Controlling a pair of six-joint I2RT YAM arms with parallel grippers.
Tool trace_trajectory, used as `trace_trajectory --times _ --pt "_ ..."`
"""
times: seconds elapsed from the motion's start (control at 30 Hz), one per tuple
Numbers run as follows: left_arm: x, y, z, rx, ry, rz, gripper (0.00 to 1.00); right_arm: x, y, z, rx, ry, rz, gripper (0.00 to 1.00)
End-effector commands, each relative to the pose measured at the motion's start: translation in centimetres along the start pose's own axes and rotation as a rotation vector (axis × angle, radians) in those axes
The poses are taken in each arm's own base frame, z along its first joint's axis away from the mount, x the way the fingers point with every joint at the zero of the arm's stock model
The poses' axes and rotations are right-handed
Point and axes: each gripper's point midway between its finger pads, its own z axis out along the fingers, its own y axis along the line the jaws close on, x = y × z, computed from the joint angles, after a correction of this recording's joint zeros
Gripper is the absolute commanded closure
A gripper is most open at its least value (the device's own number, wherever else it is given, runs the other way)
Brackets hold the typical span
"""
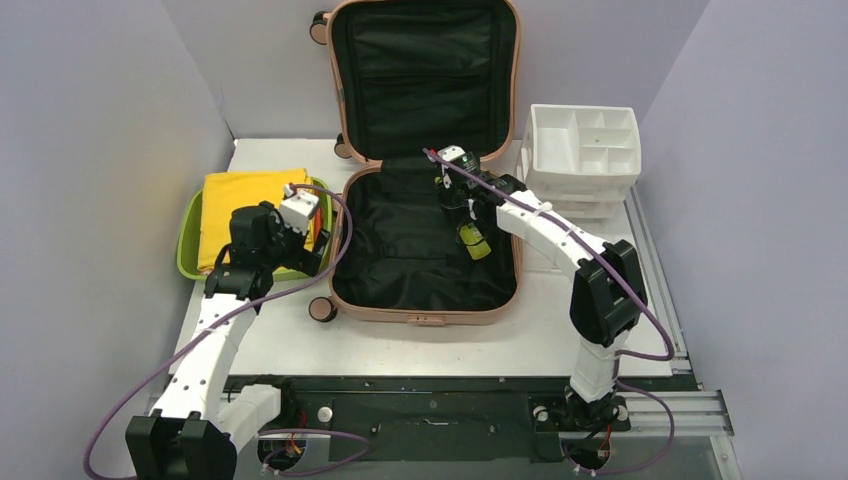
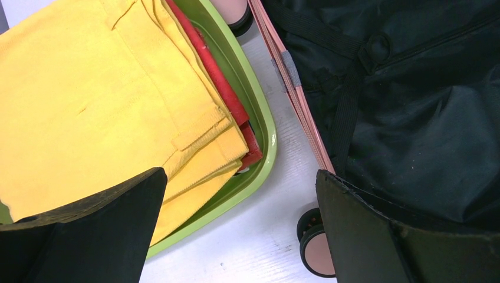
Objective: Open, take out, and arrange the luggage
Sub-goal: Pick up the makeup from the center of the board, then place the makeup in the drawer.
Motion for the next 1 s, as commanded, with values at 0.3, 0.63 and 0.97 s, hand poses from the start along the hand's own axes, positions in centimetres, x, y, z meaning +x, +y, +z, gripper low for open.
trace_trajectory --times 0.3,0.63,0.97 --pt "-2.2 0.3 -1.0 -0.003 -0.101 0.003 0.04 -2.2 -7.8 -12.7 -0.151 -0.191 -0.436 1.0" --pt "-2.2 0.0 -1.0 0.011 -0.105 0.0 0.04 6.9 -17.7 -15.7 -0.058 -0.053 -0.816 1.0" --pt "-1.8 0.4 -0.9 0.003 -0.091 -0.012 0.04 11.3 -22.5 -10.1 -0.106 0.148 -0.94 1.0"
